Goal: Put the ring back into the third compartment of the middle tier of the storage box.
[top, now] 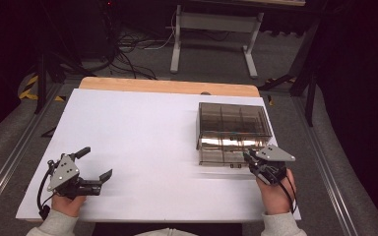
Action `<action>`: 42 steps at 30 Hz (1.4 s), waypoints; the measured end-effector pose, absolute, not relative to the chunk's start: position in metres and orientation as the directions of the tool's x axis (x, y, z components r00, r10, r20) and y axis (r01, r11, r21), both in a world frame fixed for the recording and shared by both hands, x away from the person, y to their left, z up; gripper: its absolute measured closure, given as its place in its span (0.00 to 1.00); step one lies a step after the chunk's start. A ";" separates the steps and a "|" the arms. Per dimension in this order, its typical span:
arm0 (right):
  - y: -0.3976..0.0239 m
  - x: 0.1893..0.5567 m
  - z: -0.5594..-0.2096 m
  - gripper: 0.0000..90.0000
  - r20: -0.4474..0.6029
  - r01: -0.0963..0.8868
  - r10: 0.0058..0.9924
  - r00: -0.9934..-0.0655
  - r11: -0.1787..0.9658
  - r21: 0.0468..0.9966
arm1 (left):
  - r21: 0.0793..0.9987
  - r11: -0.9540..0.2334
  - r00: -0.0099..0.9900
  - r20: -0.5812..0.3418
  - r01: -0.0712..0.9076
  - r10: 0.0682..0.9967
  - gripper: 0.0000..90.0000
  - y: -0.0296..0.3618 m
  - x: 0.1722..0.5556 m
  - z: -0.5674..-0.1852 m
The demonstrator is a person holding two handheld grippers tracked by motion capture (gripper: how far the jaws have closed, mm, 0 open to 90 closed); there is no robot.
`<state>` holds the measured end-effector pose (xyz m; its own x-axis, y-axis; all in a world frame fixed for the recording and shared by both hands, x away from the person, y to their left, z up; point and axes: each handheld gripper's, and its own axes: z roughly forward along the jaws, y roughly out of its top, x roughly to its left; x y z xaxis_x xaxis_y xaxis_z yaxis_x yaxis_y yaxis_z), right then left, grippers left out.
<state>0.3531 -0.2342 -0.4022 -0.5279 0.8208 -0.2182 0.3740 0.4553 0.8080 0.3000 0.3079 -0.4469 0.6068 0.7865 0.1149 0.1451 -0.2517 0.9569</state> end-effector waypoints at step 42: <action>-0.258 0.369 -0.421 0.83 -0.212 0.445 0.873 -0.439 0.416 0.793 | 0.957 -0.254 0.610 0.117 0.142 0.784 0.00 0.308 0.300 -0.447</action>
<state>0.3688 -0.2584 -0.4214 -0.4392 0.8730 -0.2118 0.4448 0.4162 0.7931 0.3000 0.3076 -0.4469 0.6095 0.7840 0.1174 0.1419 -0.2537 0.9568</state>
